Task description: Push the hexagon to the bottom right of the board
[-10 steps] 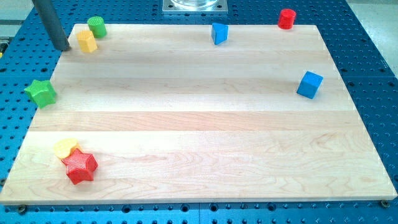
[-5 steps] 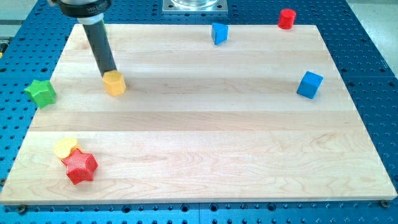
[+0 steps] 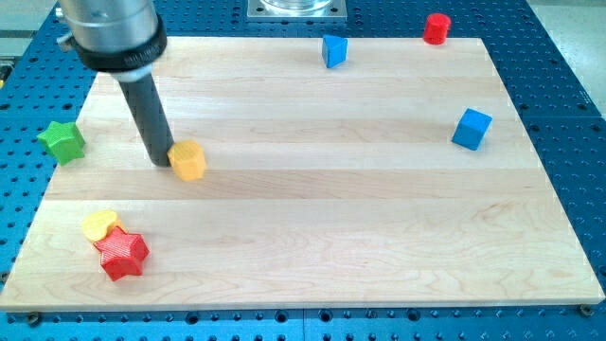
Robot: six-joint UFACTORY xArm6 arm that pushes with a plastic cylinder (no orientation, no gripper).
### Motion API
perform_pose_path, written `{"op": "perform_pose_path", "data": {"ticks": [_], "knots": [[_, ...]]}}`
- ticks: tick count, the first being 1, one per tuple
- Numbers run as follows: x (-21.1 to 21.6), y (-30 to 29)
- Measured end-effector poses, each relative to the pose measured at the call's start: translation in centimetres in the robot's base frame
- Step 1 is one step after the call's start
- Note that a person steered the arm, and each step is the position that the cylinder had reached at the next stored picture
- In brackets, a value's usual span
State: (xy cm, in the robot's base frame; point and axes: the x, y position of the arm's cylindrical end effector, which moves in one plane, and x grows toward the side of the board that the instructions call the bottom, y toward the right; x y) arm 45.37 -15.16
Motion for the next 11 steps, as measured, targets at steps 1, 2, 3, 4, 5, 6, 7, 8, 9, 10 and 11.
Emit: {"op": "perform_pose_path", "data": {"ticks": [1, 2, 3, 4, 5, 6, 7, 8, 9, 10, 11], "knots": [[2.2, 6.1], [2.2, 3.4], [2.4, 0.3], [4.3, 1.4], [4.3, 6.5], [4.5, 0.6], [4.3, -0.1], [4.4, 6.5], [4.6, 18.2], [5.6, 19.7], [5.6, 16.8]]}}
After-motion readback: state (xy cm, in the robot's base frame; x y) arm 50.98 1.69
